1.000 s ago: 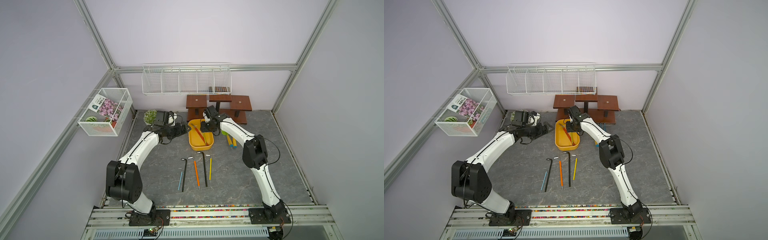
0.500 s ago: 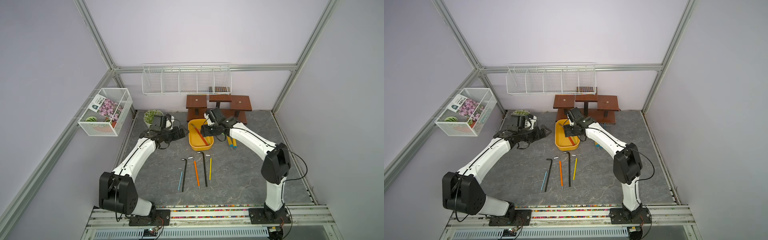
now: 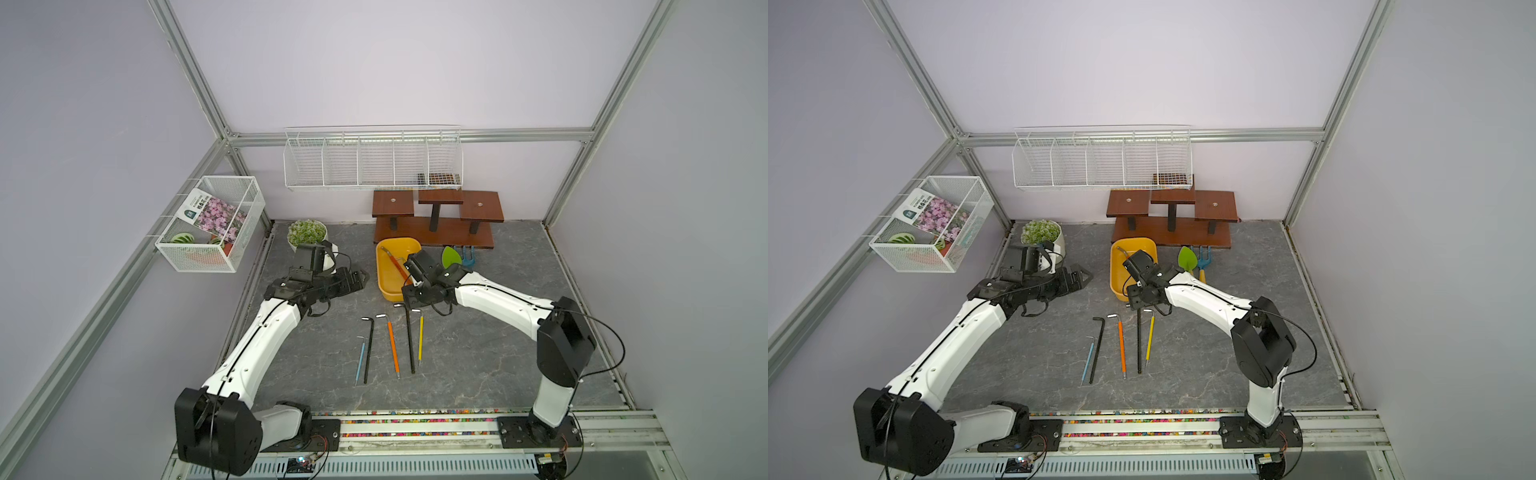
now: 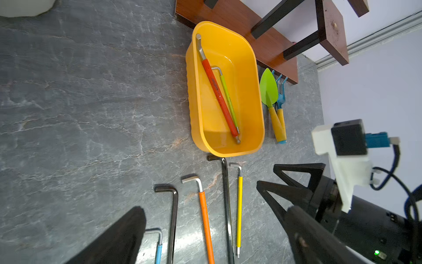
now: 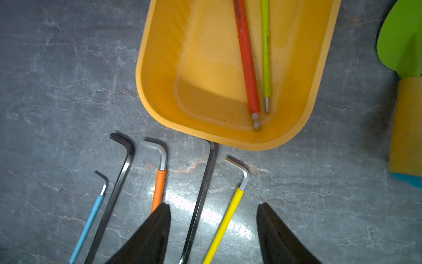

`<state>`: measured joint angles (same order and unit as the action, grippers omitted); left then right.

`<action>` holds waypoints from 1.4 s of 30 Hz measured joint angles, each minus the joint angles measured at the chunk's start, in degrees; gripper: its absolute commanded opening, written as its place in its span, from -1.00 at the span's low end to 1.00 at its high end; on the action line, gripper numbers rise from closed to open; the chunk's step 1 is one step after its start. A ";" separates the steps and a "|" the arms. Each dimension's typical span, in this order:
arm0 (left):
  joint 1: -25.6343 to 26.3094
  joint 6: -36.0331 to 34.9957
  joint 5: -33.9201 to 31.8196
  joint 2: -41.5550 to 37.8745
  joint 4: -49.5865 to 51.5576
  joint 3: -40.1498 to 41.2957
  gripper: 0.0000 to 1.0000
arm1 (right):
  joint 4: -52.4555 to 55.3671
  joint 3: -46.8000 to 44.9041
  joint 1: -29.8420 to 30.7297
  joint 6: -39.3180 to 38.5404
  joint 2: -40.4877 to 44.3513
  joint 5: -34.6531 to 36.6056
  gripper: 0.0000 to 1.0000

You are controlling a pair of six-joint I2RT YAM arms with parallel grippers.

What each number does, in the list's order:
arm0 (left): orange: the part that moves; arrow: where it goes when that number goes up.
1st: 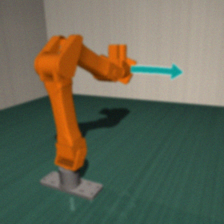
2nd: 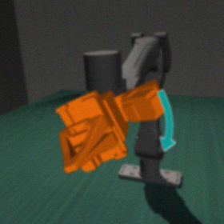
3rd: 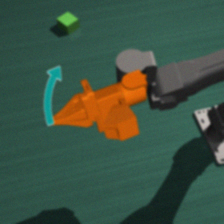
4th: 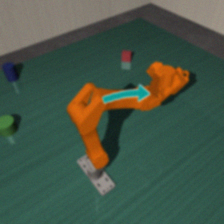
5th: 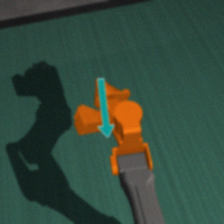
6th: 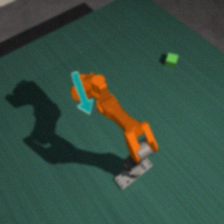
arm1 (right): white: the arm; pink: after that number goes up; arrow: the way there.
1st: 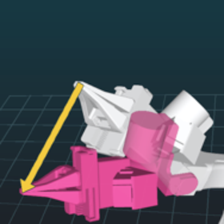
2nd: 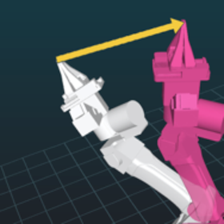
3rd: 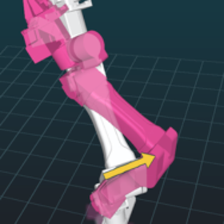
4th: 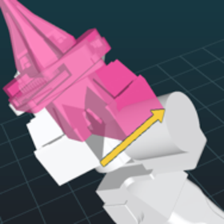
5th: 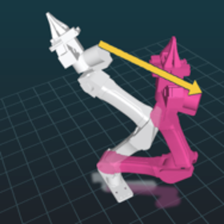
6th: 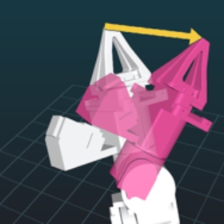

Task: Put the hex key on the desktop into the storage box
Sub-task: Pick up the Allen key from the center of the board.

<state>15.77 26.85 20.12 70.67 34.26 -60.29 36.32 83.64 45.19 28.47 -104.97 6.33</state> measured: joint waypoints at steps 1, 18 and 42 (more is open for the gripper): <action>0.00 -0.15 -0.42 -0.92 0.22 0.81 1.00 | -0.11 -0.61 0.33 0.44 0.13 0.35 0.30; 0.00 -0.92 -2.08 -1.44 1.22 4.17 1.00 | -1.18 -6.25 2.47 6.69 0.44 2.91 0.32; 0.00 -0.79 -0.79 0.17 0.92 4.17 1.00 | 0.11 -11.96 3.41 12.76 -0.42 3.80 0.28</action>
<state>15.77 26.06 19.33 70.85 35.18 -56.12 36.42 71.68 48.60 41.23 -105.38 10.13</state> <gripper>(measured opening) 0.999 0.641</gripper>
